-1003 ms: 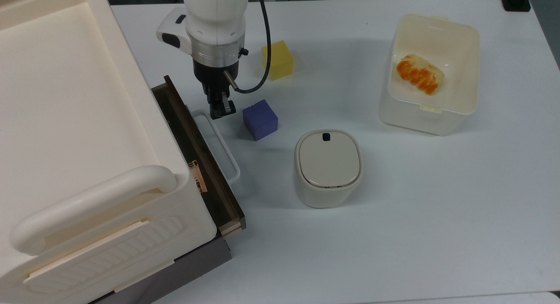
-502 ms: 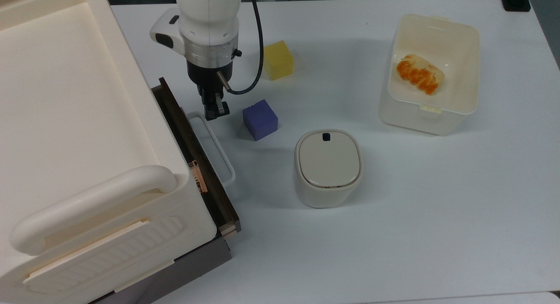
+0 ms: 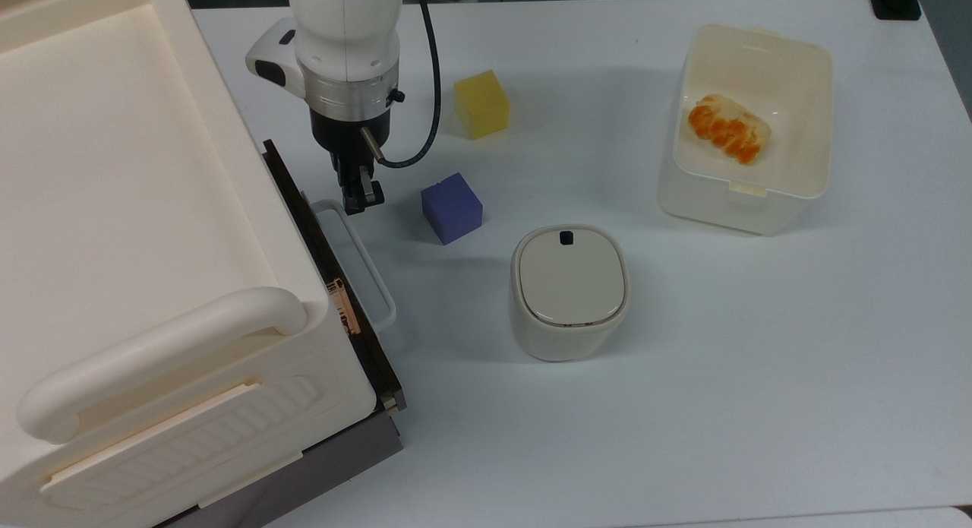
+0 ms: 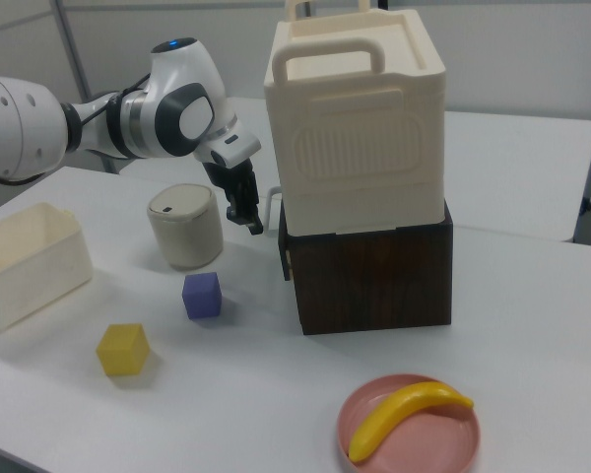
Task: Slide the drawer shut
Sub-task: 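Push the drawer front with the gripper into the cabinet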
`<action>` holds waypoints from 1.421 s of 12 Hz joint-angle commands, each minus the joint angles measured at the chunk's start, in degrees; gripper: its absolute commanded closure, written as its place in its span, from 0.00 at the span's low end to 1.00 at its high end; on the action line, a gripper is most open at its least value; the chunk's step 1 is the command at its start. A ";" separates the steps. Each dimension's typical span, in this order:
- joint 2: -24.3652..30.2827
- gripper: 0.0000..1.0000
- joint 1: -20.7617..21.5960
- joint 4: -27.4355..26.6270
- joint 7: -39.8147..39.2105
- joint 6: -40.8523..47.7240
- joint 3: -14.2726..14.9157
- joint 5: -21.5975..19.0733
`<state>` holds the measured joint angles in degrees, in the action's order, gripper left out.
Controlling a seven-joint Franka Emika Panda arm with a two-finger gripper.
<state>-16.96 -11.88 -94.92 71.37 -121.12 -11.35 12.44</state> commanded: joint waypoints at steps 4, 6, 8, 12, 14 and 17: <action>-0.18 1.00 -0.69 -0.45 0.79 -1.67 1.07 0.31; -0.35 1.00 -1.04 0.16 0.70 -1.67 1.07 0.22; -0.44 1.00 -1.39 0.52 0.70 -1.67 1.16 0.22; -0.44 1.00 -1.48 0.52 0.61 -1.58 1.33 0.22; -0.36 1.00 -1.31 0.17 -0.08 -1.41 1.33 0.31; 0.09 1.00 2.63 -0.80 -2.02 1.04 0.72 0.75</action>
<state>-17.37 -12.75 -94.92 70.15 -121.21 -10.86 12.56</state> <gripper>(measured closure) 0.991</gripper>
